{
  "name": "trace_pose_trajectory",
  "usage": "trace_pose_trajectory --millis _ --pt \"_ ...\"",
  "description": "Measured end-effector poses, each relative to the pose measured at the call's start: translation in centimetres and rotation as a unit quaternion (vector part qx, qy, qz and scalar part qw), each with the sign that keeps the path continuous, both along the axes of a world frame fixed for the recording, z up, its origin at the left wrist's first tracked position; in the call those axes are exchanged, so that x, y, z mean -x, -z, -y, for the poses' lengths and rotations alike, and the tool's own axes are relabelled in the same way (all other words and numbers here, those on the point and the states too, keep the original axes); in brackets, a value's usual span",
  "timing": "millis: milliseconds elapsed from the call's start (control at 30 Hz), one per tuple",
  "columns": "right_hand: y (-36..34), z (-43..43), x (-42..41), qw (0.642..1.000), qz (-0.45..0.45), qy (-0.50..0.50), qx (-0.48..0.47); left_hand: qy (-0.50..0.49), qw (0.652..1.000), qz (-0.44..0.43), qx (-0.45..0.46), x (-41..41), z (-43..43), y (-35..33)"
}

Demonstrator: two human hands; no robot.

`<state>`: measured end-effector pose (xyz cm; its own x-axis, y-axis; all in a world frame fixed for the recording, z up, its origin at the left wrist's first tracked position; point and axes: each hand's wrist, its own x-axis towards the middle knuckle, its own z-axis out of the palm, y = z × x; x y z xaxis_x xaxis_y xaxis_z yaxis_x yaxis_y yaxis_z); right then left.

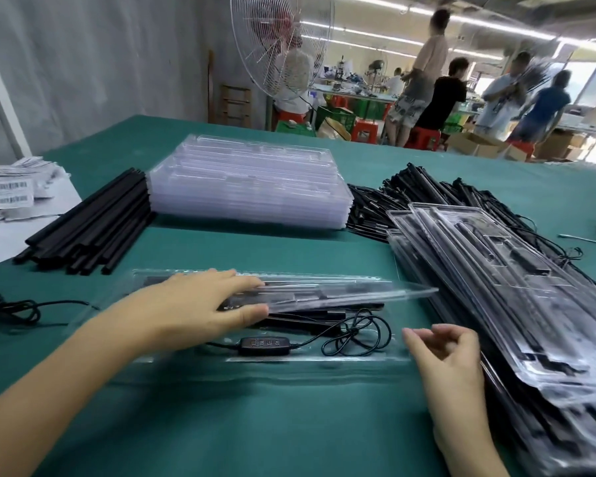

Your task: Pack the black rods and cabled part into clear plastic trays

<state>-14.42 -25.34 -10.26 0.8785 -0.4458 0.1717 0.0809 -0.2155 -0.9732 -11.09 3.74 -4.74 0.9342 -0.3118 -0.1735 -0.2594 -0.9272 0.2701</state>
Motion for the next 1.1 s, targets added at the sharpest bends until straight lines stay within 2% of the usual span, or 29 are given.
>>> trace_pose_trajectory --millis 67,133,167,233,333,400,600,700,767,867,967,1100 --pt "0.0 -0.4 0.1 0.982 -0.031 -0.023 0.186 -0.007 1.0 -0.004 0.03 -0.4 0.0 -0.8" --pt "0.0 -1.1 0.2 0.924 -0.049 -0.055 0.376 -0.022 0.999 -0.013 0.043 -0.7 0.0 -1.3" --pt "-0.2 -1.4 0.2 0.897 -0.048 -0.073 0.434 -0.026 0.998 -0.019 0.045 -0.7 0.1 -1.5" --pt "-1.1 -1.8 -0.1 0.865 -0.052 -0.121 0.484 -0.025 0.998 -0.028 0.05 -0.7 0.2 -1.6" --pt "-1.9 -1.8 -1.0 0.832 -0.062 -0.23 0.5 -0.019 0.998 -0.037 0.056 -0.5 0.2 -1.5" --pt "-2.2 -1.7 -1.2 0.829 -0.067 -0.253 0.494 -0.016 0.998 -0.039 0.053 -0.4 0.2 -1.4" --pt "-1.8 -1.3 -1.7 0.843 -0.04 -0.22 0.489 -0.016 0.997 -0.034 0.06 -0.6 0.0 -1.2" --pt "-1.5 -1.9 -2.0 0.819 -0.032 -0.205 0.534 -0.014 0.998 -0.035 0.06 -0.5 0.0 -1.0" --pt "-1.6 -2.0 -2.1 0.813 -0.06 -0.217 0.537 -0.012 0.998 -0.032 0.056 -0.4 0.0 -0.9" --pt "-2.8 -3.0 -1.6 0.829 -0.131 -0.227 0.493 -0.013 0.998 -0.029 0.055 -0.3 -0.2 -0.6" --pt "-3.1 -5.0 -1.1 0.81 -0.189 -0.204 0.516 -0.017 0.998 -0.027 0.054 -0.3 -0.3 -0.5" --pt "-2.4 -7.2 -0.4 0.814 -0.195 -0.169 0.521 -0.007 0.998 -0.027 0.053 -0.1 -0.1 -0.4"
